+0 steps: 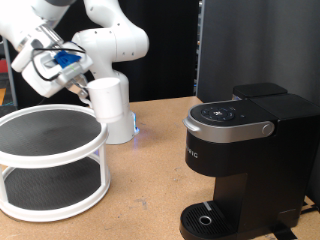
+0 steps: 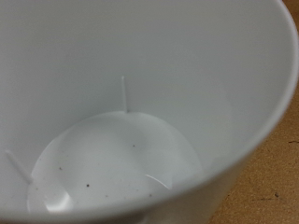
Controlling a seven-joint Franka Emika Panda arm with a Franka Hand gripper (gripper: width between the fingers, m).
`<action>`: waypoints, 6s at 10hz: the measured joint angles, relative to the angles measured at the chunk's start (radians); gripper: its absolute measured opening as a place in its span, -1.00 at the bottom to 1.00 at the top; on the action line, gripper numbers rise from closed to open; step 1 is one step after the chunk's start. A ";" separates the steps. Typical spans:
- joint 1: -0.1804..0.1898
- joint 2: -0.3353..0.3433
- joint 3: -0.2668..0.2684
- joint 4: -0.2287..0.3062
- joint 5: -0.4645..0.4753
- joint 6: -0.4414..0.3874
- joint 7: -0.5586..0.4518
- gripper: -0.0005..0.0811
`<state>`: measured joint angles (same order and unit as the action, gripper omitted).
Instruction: Make a cup of coffee with the keurig machine
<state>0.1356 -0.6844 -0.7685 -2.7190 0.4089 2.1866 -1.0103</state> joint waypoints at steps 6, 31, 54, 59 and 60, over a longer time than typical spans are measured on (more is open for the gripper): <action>0.046 0.007 0.047 -0.038 0.068 0.112 0.038 -0.81; 0.637 0.556 -0.085 0.007 0.887 0.533 -0.439 -0.81; 0.654 0.937 0.134 0.203 1.482 0.400 -0.708 -0.81; 0.650 0.944 0.134 0.212 1.477 0.400 -0.657 -0.81; 0.650 0.944 0.134 0.212 1.476 0.400 -0.655 -0.81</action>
<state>0.7852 0.2596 -0.6348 -2.5067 1.8850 2.5863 -1.6651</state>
